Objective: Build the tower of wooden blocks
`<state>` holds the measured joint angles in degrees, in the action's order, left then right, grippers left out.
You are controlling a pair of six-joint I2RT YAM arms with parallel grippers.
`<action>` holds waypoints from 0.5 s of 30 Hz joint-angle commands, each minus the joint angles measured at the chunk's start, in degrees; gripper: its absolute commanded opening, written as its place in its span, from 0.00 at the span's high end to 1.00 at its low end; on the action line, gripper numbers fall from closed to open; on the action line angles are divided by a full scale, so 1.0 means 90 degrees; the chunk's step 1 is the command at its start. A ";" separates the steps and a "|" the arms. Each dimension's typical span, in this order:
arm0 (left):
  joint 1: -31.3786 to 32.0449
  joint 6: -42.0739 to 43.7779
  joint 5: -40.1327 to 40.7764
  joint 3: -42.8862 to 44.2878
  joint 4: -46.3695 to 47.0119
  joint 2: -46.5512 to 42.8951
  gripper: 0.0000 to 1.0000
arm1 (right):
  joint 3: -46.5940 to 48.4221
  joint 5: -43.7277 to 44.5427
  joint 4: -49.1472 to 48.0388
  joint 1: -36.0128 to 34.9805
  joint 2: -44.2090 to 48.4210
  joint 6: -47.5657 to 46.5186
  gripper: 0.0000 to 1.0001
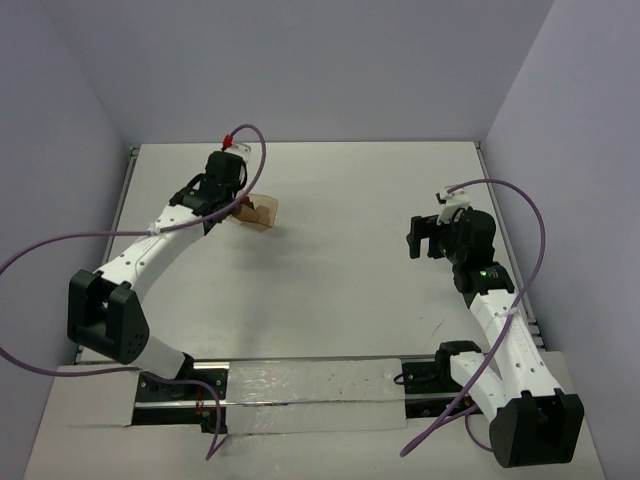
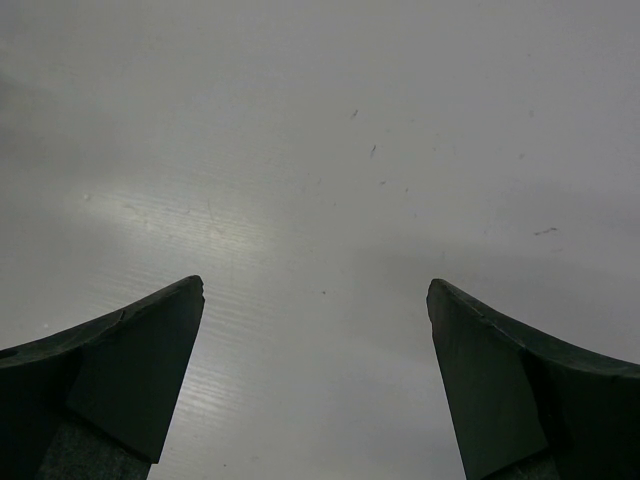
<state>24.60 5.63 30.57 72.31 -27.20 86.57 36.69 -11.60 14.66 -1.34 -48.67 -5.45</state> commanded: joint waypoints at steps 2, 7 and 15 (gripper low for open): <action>0.0579 0.0870 0.1578 -0.0311 0.0868 -0.0631 1.00 | 0.0276 0.0009 -0.0082 0.0035 0.0105 -0.0042 0.00; 0.0970 0.1326 0.2287 -0.0624 0.1180 -0.0573 1.00 | 0.0279 0.0012 -0.0076 0.0042 0.0105 -0.0042 0.00; 0.1415 0.1894 0.2991 -0.1053 0.1730 0.0009 1.00 | 0.0269 0.0029 -0.0076 0.0042 0.0122 -0.0048 0.00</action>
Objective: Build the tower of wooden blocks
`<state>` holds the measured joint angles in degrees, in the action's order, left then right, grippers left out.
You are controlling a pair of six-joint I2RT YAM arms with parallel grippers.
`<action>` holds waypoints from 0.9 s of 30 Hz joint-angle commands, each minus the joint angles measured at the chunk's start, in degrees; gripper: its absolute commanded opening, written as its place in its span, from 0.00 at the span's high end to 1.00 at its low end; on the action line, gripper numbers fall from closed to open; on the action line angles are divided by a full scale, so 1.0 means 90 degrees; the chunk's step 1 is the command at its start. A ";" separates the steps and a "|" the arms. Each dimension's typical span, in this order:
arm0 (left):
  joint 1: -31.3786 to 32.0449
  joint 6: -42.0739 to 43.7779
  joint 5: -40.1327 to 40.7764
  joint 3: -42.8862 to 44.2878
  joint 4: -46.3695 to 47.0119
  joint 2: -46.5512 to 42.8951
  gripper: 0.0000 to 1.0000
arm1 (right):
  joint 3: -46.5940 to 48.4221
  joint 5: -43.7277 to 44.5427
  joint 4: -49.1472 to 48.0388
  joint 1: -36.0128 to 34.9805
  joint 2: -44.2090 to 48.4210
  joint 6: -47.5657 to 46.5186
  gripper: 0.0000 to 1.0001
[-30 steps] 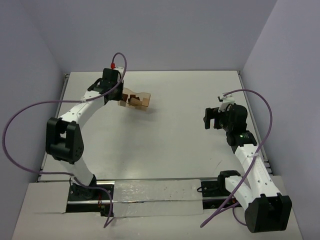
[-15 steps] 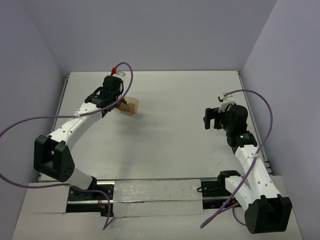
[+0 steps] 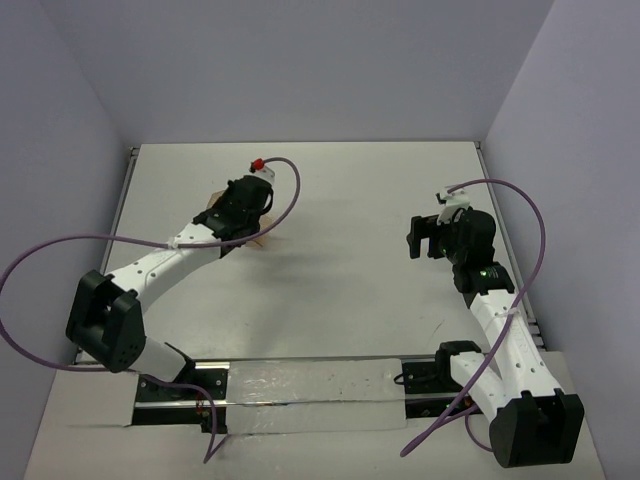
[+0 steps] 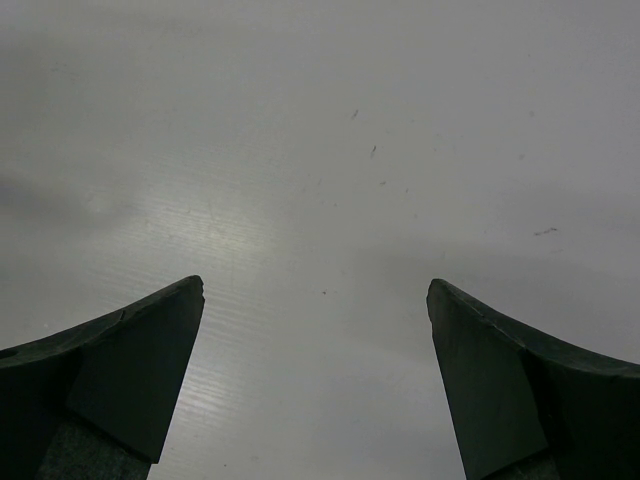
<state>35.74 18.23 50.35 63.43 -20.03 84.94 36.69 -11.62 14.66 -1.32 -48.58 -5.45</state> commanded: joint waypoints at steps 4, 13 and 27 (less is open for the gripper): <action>0.0410 0.0883 0.1130 -0.0129 0.1444 0.0465 1.00 | 0.0279 0.0041 -0.0067 0.0040 0.0132 -0.0048 0.00; 0.0854 0.2522 0.1951 -0.0466 0.3133 0.1176 1.00 | 0.0308 0.0037 -0.0064 0.0040 0.0177 -0.0039 0.00; 0.1318 0.6685 0.2435 -0.1647 0.8253 0.2051 1.00 | 0.0357 0.0327 -0.0096 0.0061 0.0389 0.0090 0.00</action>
<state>45.86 61.97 68.72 50.28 32.37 101.13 36.75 -10.90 14.70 -1.32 -46.17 -5.39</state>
